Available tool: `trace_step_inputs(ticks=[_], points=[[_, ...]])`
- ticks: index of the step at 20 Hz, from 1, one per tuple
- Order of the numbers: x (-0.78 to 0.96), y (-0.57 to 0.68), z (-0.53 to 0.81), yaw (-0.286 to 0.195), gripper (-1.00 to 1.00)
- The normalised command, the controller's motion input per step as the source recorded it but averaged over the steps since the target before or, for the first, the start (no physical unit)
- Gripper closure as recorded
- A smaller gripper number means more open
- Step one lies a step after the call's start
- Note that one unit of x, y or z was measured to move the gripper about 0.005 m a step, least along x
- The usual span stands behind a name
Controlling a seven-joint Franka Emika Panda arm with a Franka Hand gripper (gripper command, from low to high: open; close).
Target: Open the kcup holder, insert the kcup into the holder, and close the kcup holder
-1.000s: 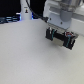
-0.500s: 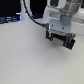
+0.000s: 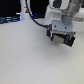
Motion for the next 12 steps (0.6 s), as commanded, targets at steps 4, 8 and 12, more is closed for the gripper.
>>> trace_step_inputs(ticks=[4,8,12], points=[[-0.50,0.39,0.00,0.148,-1.00],[-0.42,0.44,0.00,0.124,-1.00],[-0.43,0.46,0.00,0.129,-1.00]])
